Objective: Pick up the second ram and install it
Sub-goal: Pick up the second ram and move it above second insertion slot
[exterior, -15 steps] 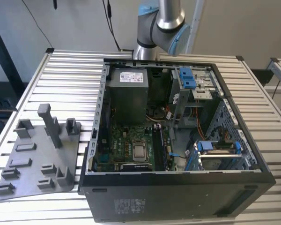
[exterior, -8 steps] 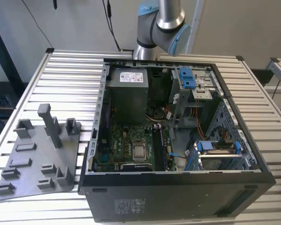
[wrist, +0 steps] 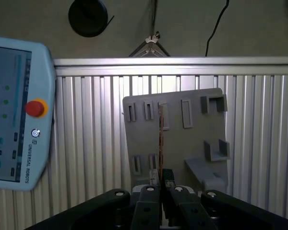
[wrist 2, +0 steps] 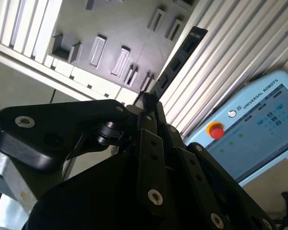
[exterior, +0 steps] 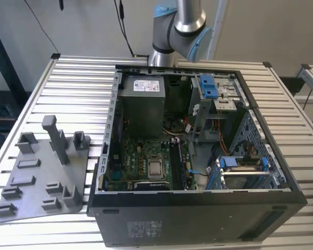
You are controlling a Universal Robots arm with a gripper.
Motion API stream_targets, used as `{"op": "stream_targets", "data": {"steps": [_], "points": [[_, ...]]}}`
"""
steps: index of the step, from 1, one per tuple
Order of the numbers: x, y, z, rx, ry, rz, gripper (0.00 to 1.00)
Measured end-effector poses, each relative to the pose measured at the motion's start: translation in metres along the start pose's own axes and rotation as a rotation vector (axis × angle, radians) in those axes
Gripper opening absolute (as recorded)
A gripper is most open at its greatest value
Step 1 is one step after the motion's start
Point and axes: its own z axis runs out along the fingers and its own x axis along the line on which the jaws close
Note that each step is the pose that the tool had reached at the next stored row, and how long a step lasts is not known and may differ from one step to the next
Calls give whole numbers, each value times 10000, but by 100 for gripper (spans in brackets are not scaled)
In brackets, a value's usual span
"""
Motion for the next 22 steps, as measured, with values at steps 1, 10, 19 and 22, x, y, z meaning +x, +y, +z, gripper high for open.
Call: {"op": "stream_targets", "data": {"steps": [1,10,19,22], "points": [[0,-6,-1,-1,1,0,14],[-3,-179,2,-2,0,-1,14],[-10,-436,4,-2,1,-1,14],[-15,-533,6,-2,0,0,14]]}}
